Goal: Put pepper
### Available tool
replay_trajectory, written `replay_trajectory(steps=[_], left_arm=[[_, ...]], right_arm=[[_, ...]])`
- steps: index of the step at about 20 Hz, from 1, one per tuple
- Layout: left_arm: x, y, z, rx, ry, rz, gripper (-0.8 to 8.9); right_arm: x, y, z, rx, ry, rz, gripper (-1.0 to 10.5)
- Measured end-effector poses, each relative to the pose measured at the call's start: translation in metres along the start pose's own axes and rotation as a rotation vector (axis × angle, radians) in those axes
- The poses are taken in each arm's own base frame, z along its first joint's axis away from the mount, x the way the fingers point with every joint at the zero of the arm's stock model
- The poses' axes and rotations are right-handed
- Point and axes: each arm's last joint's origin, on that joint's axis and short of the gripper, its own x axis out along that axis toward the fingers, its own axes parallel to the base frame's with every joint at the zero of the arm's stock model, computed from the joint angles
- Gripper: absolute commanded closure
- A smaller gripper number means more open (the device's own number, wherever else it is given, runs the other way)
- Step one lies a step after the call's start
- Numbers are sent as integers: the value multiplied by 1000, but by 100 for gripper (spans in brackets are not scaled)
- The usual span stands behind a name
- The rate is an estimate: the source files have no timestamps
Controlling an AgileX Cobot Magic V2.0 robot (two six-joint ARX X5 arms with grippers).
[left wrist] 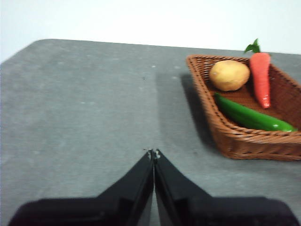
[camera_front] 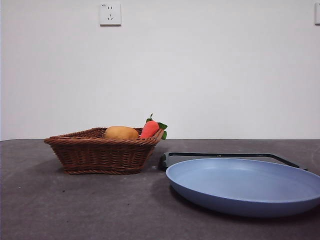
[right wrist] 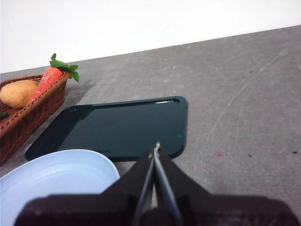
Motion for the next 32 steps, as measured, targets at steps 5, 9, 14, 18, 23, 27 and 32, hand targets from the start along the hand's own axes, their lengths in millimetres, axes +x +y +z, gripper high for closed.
replay_trajectory(steps=[5,9,14,18,23,27,32], left_arm=[[0,-3,2,-82,-13,-97,806],[0,-5,3,-153,-6,-165,807],[-2,-7,6,-250,22,-230,807],[-11,-10,26,-272,16,-238,807],[-22,-14,57,-280,34,-236,807],[-25,-17,78,-280,87,-260,807],[-24,-22,101,-236,207,-332,807]], right_arm=[[0,0,0,36,-1,2,936],[0,1,3,109,-29,10,941],[-3,4,17,233,-84,53,941],[-11,8,45,259,-140,71,941],[-15,14,80,267,-109,90,941],[-14,19,105,245,22,115,941],[-10,25,133,184,228,156,941]])
